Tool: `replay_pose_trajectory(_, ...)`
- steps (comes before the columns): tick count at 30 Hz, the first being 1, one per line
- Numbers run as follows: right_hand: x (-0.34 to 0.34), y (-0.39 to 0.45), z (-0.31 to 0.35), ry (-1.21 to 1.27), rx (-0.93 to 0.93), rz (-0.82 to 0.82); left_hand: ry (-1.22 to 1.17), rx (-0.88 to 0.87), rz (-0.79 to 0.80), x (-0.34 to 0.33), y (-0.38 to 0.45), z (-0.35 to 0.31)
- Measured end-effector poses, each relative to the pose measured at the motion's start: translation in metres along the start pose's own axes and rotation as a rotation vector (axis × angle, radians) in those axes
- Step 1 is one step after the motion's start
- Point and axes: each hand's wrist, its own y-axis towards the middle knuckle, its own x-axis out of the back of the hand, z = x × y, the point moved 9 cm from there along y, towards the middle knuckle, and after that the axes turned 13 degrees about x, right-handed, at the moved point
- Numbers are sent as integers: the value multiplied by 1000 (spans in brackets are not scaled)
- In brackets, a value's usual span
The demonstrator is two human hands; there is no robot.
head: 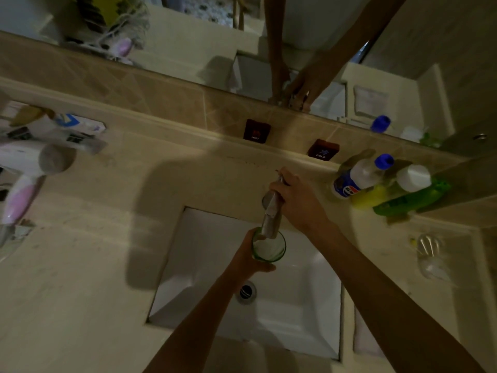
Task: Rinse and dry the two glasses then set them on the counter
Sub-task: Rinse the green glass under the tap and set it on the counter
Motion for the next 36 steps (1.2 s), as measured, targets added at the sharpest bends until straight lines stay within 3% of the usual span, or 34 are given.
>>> replay_pose_trajectory(7,11,7,-4,91,1,-6,7,-12,13,-1,1,0)
replay_pose_trajectory(27,-6,-2,-4,26,-64,-42,-18,-21,2,2,-2,12)
replay_pose_trajectory(36,2,3,-4,34,-4,-47,-22,-25,-3,7,1,14)
